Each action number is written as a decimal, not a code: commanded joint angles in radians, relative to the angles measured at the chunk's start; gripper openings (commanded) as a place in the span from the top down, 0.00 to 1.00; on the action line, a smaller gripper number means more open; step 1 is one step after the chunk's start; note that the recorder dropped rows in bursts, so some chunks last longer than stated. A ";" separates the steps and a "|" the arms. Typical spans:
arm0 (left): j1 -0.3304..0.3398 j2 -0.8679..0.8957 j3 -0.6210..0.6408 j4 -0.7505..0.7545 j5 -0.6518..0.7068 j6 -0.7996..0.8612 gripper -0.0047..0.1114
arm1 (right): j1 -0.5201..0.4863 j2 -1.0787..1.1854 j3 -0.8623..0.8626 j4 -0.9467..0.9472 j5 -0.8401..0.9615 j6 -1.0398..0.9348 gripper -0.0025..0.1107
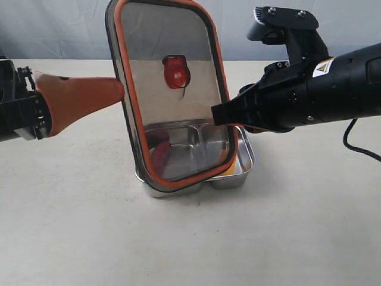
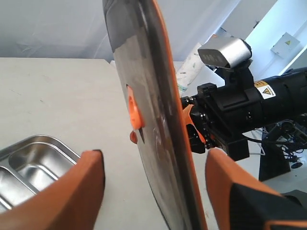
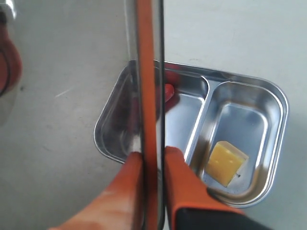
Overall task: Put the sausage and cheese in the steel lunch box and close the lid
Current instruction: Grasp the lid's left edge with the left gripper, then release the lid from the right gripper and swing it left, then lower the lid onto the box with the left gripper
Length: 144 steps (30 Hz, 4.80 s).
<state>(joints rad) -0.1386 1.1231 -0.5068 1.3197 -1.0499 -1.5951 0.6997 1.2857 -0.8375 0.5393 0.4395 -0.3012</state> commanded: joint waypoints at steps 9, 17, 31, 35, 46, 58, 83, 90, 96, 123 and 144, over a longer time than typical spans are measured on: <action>-0.193 0.003 -0.023 -0.077 0.184 0.036 0.45 | 0.000 -0.002 -0.008 0.010 0.002 -0.007 0.99; -0.280 0.089 -0.088 -0.084 0.313 0.026 0.79 | 0.000 -0.002 -0.008 0.014 0.029 -0.019 0.99; -0.280 0.093 -0.088 -0.136 0.339 0.116 0.96 | -0.002 -0.002 -0.008 -0.011 0.007 -0.020 0.92; -0.280 0.093 -0.088 -0.136 0.346 0.116 0.96 | -0.002 -0.002 -0.008 -0.020 0.009 -0.020 0.66; -0.280 0.093 -0.138 -0.083 0.496 0.161 0.96 | -0.002 -0.103 -0.008 -0.209 -0.032 0.079 0.63; -0.292 0.093 -0.245 0.314 0.828 0.159 0.96 | -0.002 -0.233 -0.008 -0.504 0.030 0.328 0.63; -0.911 0.419 -0.245 0.423 1.719 0.690 0.96 | -0.002 -0.233 -0.008 -0.539 0.094 0.351 0.63; -0.983 0.545 -0.245 0.425 1.863 0.628 0.96 | -0.002 -0.233 -0.008 -0.539 0.098 0.357 0.63; -0.993 0.625 -0.245 0.425 1.868 0.628 0.96 | -0.002 -0.233 -0.008 -0.539 0.100 0.357 0.63; -1.031 0.651 -0.245 0.353 1.733 0.662 0.52 | -0.002 -0.233 -0.008 -0.555 0.137 0.364 0.63; -1.095 0.646 -0.245 0.236 1.778 0.795 0.46 | -0.002 -0.233 -0.008 -0.572 0.132 0.364 0.63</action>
<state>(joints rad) -1.1986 1.7688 -0.7557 1.5804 0.7377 -0.8189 0.6976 1.0593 -0.8392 -0.0153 0.5785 0.0642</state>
